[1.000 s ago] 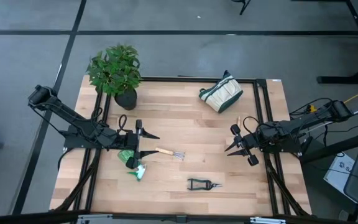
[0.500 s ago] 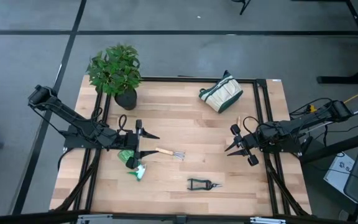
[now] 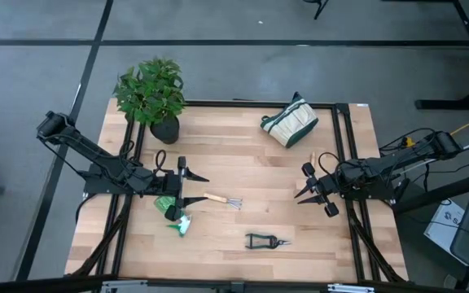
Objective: Pick & Place Garden tools in Gardening bag
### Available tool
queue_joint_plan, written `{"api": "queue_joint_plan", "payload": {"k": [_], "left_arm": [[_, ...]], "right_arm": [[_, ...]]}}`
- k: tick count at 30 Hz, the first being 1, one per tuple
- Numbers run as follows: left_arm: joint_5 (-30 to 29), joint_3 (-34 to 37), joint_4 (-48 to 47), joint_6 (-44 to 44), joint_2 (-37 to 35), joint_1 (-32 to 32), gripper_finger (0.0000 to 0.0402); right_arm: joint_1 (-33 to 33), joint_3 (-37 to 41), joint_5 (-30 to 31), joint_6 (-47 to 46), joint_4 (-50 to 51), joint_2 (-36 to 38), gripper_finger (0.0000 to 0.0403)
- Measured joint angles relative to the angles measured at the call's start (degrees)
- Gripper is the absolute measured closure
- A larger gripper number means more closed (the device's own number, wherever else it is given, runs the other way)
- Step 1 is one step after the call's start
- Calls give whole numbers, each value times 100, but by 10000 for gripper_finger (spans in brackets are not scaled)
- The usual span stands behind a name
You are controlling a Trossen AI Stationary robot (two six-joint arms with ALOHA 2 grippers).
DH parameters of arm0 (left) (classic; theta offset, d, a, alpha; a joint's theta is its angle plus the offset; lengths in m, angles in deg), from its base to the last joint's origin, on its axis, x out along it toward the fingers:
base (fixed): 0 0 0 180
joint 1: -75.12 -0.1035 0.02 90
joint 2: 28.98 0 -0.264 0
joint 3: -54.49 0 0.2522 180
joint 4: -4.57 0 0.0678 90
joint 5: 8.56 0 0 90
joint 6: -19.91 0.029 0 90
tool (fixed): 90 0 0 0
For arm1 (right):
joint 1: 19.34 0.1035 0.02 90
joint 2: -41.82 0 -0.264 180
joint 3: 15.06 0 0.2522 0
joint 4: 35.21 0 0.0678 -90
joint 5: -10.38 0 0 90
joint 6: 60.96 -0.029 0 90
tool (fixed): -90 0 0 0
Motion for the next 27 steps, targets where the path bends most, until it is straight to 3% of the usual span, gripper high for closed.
{"api": "queue_joint_plan", "payload": {"k": [13,21,24,27], "left_arm": [[-2,1,0,0,0,0,162],[0,1,0,0,0,0,162],[-1,1,0,0,0,0,162],[-1,0,0,0,0,0,162]], "right_arm": [[-1,0,-11,-1682,-168,1,310],[0,0,66,-1784,-692,1,310],[0,-2,523,-1765,-814,1,310],[-2,-2,1634,-1527,-853,1,310]]}}
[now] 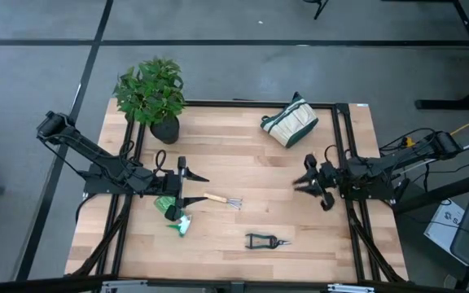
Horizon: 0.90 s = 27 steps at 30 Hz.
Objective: Pick & Place Garden tools in Gardening bag
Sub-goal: Prepare the green gardening bag
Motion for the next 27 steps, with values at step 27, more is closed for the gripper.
{"api": "queue_joint_plan", "payload": {"k": [27], "left_arm": [[1,2,0,0,0,0,162]], "right_arm": [[-2340,-1829,2758,192,2964,-1411,310]]}}
